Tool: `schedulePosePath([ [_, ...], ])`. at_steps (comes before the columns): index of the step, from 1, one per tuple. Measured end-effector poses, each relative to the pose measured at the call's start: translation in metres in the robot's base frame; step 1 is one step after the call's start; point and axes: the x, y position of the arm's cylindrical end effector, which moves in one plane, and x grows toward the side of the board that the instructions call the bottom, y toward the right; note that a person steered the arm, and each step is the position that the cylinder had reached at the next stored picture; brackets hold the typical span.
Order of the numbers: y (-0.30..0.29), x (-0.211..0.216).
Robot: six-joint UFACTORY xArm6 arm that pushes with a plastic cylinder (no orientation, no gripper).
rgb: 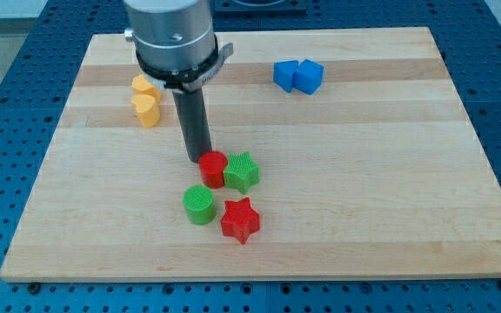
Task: Place the green circle to the right of green star
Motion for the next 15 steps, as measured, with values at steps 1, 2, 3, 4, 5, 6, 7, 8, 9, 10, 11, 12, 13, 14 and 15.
schedulePosePath([
  [1, 0.0, 0.001],
  [2, 0.0, 0.008],
  [3, -0.002, 0.008],
  [4, -0.018, 0.032],
  [5, -0.019, 0.069],
  [6, -0.024, 0.069],
  [7, -0.025, 0.073],
  [8, -0.022, 0.081],
  [9, 0.009, 0.086],
  [10, 0.063, 0.086],
  [11, 0.104, 0.086],
  [12, 0.107, 0.089],
  [13, 0.106, 0.09],
  [14, 0.102, 0.145],
  [15, 0.103, 0.149],
])
